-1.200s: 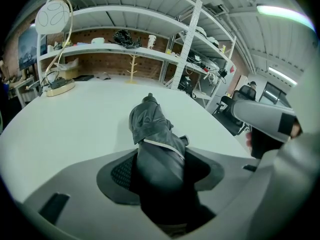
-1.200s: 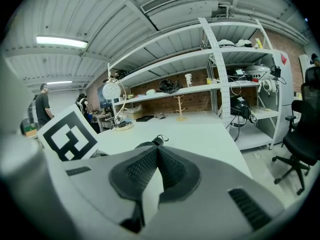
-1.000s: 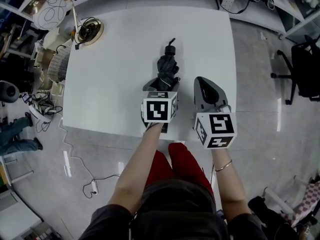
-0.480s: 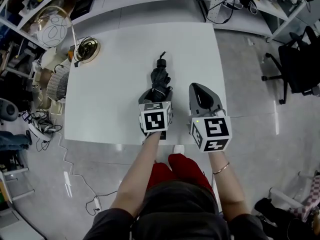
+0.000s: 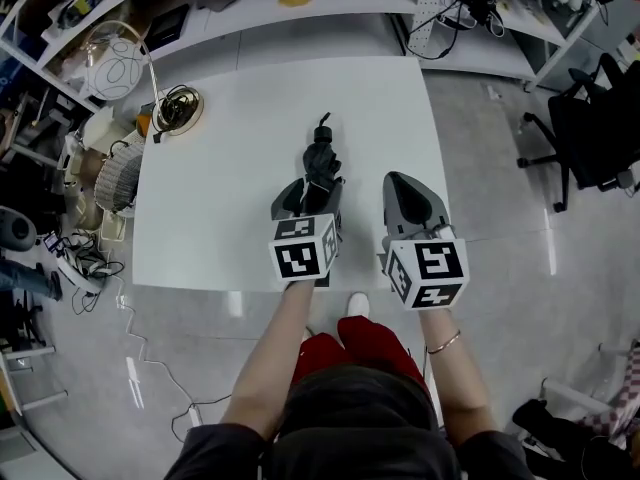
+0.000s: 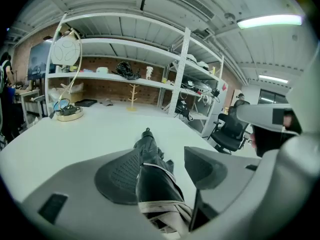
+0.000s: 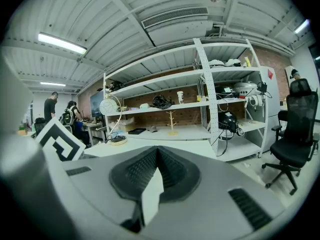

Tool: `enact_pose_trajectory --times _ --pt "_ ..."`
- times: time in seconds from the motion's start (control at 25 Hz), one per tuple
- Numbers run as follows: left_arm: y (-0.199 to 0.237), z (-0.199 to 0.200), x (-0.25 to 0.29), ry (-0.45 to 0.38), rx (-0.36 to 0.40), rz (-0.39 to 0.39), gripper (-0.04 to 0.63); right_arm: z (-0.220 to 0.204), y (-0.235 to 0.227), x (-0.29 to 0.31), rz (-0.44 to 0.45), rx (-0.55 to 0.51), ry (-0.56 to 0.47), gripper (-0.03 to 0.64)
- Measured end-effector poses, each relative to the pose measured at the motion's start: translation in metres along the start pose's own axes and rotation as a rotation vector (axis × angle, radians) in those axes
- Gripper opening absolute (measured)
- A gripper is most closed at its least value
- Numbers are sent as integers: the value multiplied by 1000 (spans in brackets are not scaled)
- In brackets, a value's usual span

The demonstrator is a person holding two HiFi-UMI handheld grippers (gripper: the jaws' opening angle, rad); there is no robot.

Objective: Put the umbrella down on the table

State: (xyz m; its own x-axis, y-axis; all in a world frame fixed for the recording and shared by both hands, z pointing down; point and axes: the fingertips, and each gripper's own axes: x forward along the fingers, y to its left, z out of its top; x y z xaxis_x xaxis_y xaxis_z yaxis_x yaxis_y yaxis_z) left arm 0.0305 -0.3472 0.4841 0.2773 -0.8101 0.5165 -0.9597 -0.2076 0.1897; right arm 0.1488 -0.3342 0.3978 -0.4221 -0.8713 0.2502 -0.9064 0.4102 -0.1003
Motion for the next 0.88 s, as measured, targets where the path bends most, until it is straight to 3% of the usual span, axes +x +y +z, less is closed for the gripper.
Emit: enact_pose_trajectory --times 0.32,0.88 --pt "2 27 -37 -110 34 -42 208 15 18 -17 -12 -5 -46 15" --pt "4 53 -110 -234 89 -140 65 37 55 -58 -38 -12 -122 15"
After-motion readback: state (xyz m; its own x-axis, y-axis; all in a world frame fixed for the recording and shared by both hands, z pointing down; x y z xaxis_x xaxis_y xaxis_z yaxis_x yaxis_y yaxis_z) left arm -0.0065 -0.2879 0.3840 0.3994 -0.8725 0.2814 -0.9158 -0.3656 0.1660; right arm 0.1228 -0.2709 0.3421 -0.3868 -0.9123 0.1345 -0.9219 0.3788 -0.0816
